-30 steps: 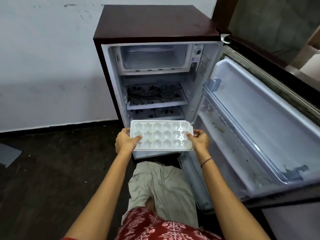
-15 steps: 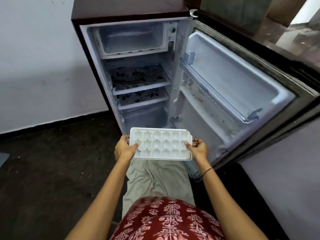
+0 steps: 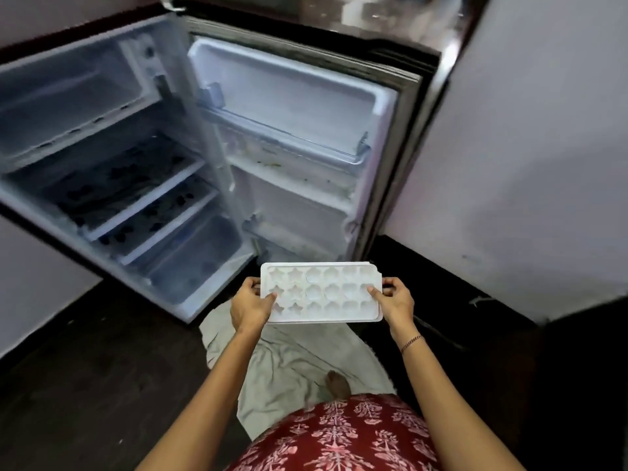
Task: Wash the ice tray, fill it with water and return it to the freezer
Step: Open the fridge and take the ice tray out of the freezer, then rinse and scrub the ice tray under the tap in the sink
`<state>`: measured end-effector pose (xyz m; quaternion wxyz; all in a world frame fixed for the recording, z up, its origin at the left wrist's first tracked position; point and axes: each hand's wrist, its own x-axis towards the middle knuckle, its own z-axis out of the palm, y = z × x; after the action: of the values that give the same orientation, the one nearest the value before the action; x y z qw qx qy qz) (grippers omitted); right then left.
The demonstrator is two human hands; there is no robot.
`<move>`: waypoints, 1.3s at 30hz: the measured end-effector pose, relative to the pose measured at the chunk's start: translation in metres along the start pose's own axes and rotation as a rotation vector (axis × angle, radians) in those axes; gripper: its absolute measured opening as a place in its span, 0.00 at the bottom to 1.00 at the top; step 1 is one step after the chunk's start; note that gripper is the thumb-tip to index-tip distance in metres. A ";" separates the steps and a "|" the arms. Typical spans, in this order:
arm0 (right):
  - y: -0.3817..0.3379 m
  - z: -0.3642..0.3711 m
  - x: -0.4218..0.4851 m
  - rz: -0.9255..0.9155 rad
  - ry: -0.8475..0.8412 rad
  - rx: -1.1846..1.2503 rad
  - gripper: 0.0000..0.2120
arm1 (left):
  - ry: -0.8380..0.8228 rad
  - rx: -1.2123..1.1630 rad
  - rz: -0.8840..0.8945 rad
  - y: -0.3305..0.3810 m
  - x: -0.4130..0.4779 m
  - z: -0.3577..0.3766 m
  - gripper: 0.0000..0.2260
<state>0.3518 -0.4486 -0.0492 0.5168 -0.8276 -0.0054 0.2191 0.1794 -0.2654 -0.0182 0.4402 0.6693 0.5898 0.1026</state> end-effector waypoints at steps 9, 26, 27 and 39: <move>0.038 -0.097 -0.033 0.145 0.360 0.164 0.08 | -0.293 0.121 0.241 0.049 -0.030 0.079 0.15; 0.068 -0.299 -0.039 0.168 0.829 0.323 0.12 | -0.658 0.184 0.591 0.189 -0.136 0.272 0.16; 0.070 -0.309 -0.040 0.165 0.853 0.330 0.12 | -0.680 0.192 0.597 0.196 -0.143 0.283 0.17; 0.114 -0.412 -0.083 0.284 1.208 0.484 0.10 | -1.045 0.191 0.783 0.256 -0.273 0.401 0.17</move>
<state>0.4040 -0.8727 0.0350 0.5662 -0.6583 0.4434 -0.2224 0.5446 -0.6720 0.0306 0.5373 0.8322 0.0183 -0.1361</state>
